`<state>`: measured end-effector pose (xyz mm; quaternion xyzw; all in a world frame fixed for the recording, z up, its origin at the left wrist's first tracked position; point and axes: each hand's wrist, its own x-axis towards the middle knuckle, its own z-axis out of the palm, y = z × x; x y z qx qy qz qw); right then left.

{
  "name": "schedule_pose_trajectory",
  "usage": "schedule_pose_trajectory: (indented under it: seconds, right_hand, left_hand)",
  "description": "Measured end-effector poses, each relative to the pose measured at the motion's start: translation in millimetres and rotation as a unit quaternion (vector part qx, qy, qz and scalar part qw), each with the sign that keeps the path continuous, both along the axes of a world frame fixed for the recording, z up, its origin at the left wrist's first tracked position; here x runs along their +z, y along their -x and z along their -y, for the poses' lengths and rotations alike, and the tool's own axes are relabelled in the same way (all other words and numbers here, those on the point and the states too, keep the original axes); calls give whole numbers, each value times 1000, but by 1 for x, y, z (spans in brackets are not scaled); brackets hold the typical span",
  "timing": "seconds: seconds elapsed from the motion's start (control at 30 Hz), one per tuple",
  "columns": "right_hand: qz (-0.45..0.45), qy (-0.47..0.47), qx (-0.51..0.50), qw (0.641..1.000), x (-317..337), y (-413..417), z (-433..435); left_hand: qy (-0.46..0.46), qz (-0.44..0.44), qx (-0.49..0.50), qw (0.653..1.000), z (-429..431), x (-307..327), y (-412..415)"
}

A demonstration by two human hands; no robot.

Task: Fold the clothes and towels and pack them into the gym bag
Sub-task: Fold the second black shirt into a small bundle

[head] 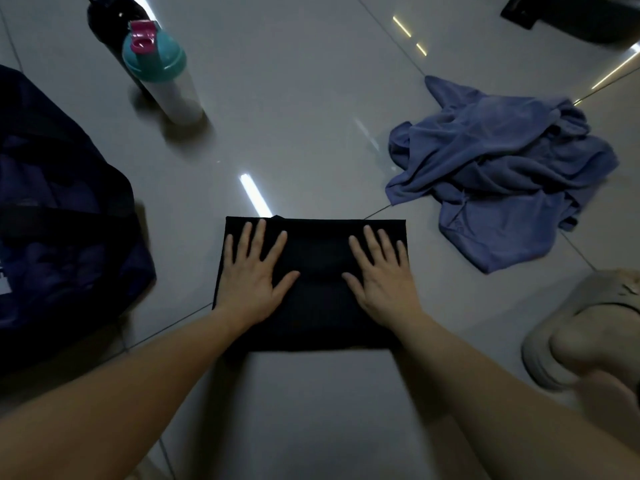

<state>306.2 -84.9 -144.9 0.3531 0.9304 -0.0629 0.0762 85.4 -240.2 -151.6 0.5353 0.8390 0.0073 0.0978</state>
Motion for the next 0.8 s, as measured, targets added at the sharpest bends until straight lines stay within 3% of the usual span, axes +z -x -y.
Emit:
schedule_pose_trajectory:
  seconds: [0.53,0.7,0.8]
  right_hand:
    - [3,17,-50,999,8,-8,-4]
    - [-2,16,44,999,4,-27,51]
    - [17,15,49,999,-1,-36,47]
  left_hand:
    - [-12,36,48,998,6,5,-1]
    - [-15,16,45,999,49,1,-27]
    - [-8,18,46,999,51,1,-24]
